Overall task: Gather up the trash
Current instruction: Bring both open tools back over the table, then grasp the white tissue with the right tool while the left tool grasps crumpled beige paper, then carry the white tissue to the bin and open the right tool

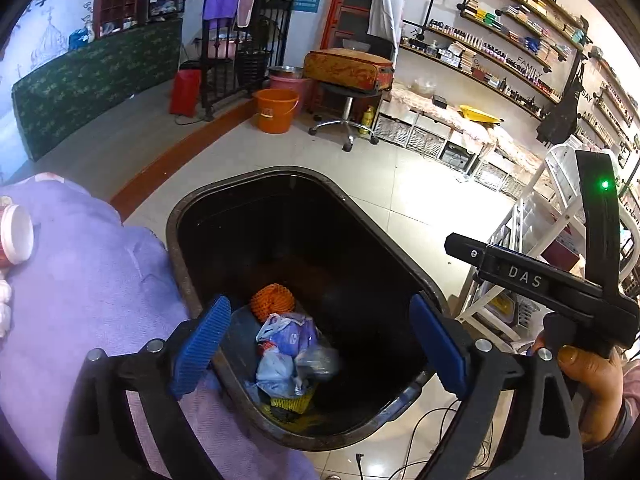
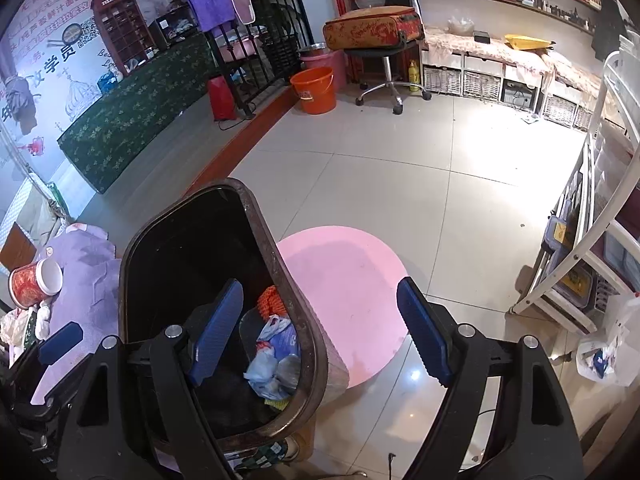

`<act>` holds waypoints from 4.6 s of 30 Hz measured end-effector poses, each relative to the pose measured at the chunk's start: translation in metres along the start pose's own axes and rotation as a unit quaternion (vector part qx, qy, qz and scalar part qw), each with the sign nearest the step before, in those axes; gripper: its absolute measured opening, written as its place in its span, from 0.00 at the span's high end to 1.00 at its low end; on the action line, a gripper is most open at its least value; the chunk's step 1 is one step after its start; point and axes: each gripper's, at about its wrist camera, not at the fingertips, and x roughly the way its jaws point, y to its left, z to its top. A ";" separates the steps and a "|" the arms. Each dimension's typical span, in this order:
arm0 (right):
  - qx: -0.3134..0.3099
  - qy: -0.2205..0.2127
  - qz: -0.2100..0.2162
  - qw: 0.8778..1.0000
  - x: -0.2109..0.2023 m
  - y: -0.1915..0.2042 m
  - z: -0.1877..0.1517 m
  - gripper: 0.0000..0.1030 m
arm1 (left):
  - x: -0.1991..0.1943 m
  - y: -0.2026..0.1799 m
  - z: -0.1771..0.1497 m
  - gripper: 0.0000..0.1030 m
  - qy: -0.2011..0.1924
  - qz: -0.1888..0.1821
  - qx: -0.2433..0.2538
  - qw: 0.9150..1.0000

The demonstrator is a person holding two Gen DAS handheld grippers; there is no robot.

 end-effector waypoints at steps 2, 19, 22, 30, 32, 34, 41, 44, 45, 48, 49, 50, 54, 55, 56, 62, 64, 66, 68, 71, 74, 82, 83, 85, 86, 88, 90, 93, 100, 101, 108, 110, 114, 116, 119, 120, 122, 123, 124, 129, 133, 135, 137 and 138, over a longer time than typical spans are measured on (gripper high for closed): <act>-0.004 0.000 0.001 1.000 -0.001 0.002 0.000 0.23 | -0.003 0.002 0.000 0.13 -0.002 0.000 -0.003 1.000; -0.114 -0.001 0.089 0.989 -0.013 0.096 -0.022 0.17 | -0.076 0.046 -0.036 0.08 -0.046 0.086 -0.036 0.995; -0.136 0.005 0.111 0.984 -0.015 0.122 -0.031 0.16 | -0.094 0.060 -0.045 0.08 -0.056 0.099 -0.058 0.992; -0.197 0.023 0.171 0.965 -0.022 0.189 -0.056 0.16 | -0.141 0.101 -0.076 0.07 -0.083 0.154 -0.114 0.978; -0.211 0.026 0.181 0.960 -0.024 0.203 -0.063 0.16 | -0.150 0.116 -0.085 0.07 -0.085 0.171 -0.133 0.973; -0.227 0.029 0.196 0.954 -0.027 0.220 -0.069 0.16 | -0.159 0.129 -0.096 0.07 -0.086 0.184 -0.149 0.968; -0.283 0.044 0.233 0.929 -0.033 0.274 -0.085 0.16 | -0.187 0.176 -0.128 0.07 -0.085 0.214 -0.206 0.951; -0.305 0.048 0.243 0.920 -0.033 0.299 -0.090 0.16 | -0.196 0.188 -0.136 0.08 -0.087 0.224 -0.221 0.945; -0.312 0.051 0.245 0.916 -0.032 0.307 -0.093 0.16 | -0.199 0.191 -0.138 0.08 -0.088 0.227 -0.225 0.944; -0.334 0.063 0.247 0.908 -0.025 0.331 -0.097 0.16 | -0.206 0.204 -0.143 0.08 -0.093 0.232 -0.232 0.940; -0.341 0.068 0.245 0.905 -0.020 0.342 -0.098 0.16 | -0.208 0.205 -0.143 0.08 -0.094 0.232 -0.234 0.939; -0.346 0.071 0.245 0.903 -0.016 0.349 -0.099 0.16 | -0.210 0.210 -0.143 0.08 -0.096 0.232 -0.237 0.939; -0.369 0.089 0.243 0.893 -0.001 0.380 -0.104 0.25 | -0.212 0.232 -0.143 0.09 -0.097 0.225 -0.256 0.935; -0.374 0.093 0.242 0.890 0.004 0.388 -0.105 0.27 | -0.213 0.238 -0.143 0.10 -0.097 0.219 -0.263 0.935; -0.378 0.097 0.240 0.889 0.008 0.395 -0.105 0.28 | -0.213 0.247 -0.141 0.11 -0.097 0.212 -0.271 0.934; -0.399 0.113 0.229 0.881 0.034 0.435 -0.103 0.34 | -0.219 0.291 -0.118 0.15 -0.116 0.221 -0.295 0.922; -0.400 0.124 0.225 0.880 0.044 0.443 -0.103 0.37 | -0.218 0.307 -0.106 0.15 -0.119 0.224 -0.299 0.920; -0.398 0.130 0.223 0.881 0.049 0.448 -0.102 0.37 | -0.212 0.328 -0.092 0.15 -0.112 0.236 -0.300 0.918; -0.394 0.136 0.225 0.881 0.054 0.450 -0.100 0.39 | -0.205 0.340 -0.082 0.15 -0.106 0.243 -0.296 0.918; -0.397 0.144 0.227 0.878 0.059 0.455 -0.100 0.50 | -0.191 0.358 -0.072 0.19 -0.092 0.235 -0.305 0.918; -0.394 0.156 0.237 0.874 0.063 0.457 -0.102 0.60 | -0.180 0.369 -0.069 0.35 -0.082 0.228 -0.317 0.917; -0.381 0.148 0.258 0.876 0.050 0.446 -0.101 0.67 | -0.189 0.360 -0.075 0.78 -0.094 0.232 -0.319 0.914; -0.378 0.147 0.260 0.876 0.048 0.443 -0.102 0.67 | -0.195 0.356 -0.076 0.79 -0.100 0.235 -0.317 0.913; -0.375 0.147 0.266 0.876 0.042 0.438 -0.104 0.67 | -0.204 0.350 -0.078 0.81 -0.111 0.240 -0.315 0.912; -0.374 0.147 0.268 0.876 0.038 0.435 -0.105 0.67 | -0.210 0.347 -0.080 0.81 -0.118 0.240 -0.315 0.910; -0.373 0.141 0.273 0.876 0.028 0.428 -0.107 0.67 | -0.219 0.341 -0.084 0.81 -0.128 0.237 -0.319 0.909; -0.372 0.135 0.275 0.876 0.021 0.421 -0.107 0.67 | -0.229 0.333 -0.089 0.81 -0.138 0.239 -0.321 0.906; -0.370 0.124 0.279 0.877 0.008 0.409 -0.108 0.67 | -0.243 0.318 -0.099 0.81 -0.154 0.250 -0.320 0.901; -0.366 0.089 0.283 0.882 -0.025 0.375 -0.108 0.67 | -0.265 0.272 -0.115 0.81 -0.184 0.242 -0.319 0.897; -0.365 0.087 0.284 0.883 -0.027 0.370 -0.108 0.67 | -0.265 0.264 -0.114 0.81 -0.189 0.241 -0.316 0.898; -0.338 0.073 0.282 0.895 -0.045 0.327 -0.102 0.67 | -0.267 0.220 -0.117 0.81 -0.211 0.212 -0.300 0.906; -0.331 0.067 0.277 0.900 -0.050 0.315 -0.101 0.67 | -0.267 0.210 -0.116 0.81 -0.217 0.207 -0.296 0.907; -0.315 0.064 0.265 0.909 -0.054 0.291 -0.099 0.67 | -0.262 0.191 -0.112 0.81 -0.221 0.191 -0.278 0.915; -0.308 0.062 0.259 0.914 -0.054 0.280 -0.096 0.67 | -0.256 0.181 -0.110 0.81 -0.220 0.177 -0.271 0.920; -0.293 0.058 0.246 0.922 -0.055 0.259 -0.091 0.67 | -0.247 0.170 -0.104 0.81 -0.217 0.161 -0.257 0.928; -0.288 0.056 0.239 0.926 -0.055 0.251 -0.088 0.67 | -0.244 0.166 -0.101 0.81 -0.215 0.155 -0.252 0.931; -0.278 0.053 0.229 0.931 -0.054 0.239 -0.083 0.67 | -0.236 0.157 -0.098 0.81 -0.212 0.144 -0.242 0.936; -0.270 0.052 0.221 0.936 -0.052 0.229 -0.079 0.67 | -0.233 0.153 -0.097 0.81 -0.210 0.138 -0.239 0.938; -0.263 0.051 0.215 0.939 -0.051 0.221 -0.075 0.67 | -0.230 0.150 -0.096 0.81 -0.209 0.132 -0.236 0.940; -0.233 0.043 0.184 0.954 -0.044 0.187 -0.061 0.67 | -0.215 0.135 -0.085 0.81 -0.201 0.113 -0.216 0.949; -0.216 0.041 0.161 0.962 -0.037 0.168 -0.053 0.67 | -0.203 0.126 -0.078 0.81 -0.192 0.097 -0.204 0.955; -0.209 0.041 0.153 0.965 -0.033 0.160 -0.050 0.67 | -0.198 0.122 -0.075 0.81 -0.187 0.092 -0.198 0.958; -0.203 0.042 0.143 0.968 -0.027 0.153 -0.048 0.67 | -0.193 0.117 -0.073 0.81 -0.183 0.089 -0.191 0.960; -0.199 0.043 0.140 0.969 -0.024 0.150 -0.047 0.67 | -0.190 0.115 -0.071 0.81 -0.180 0.085 -0.188 0.962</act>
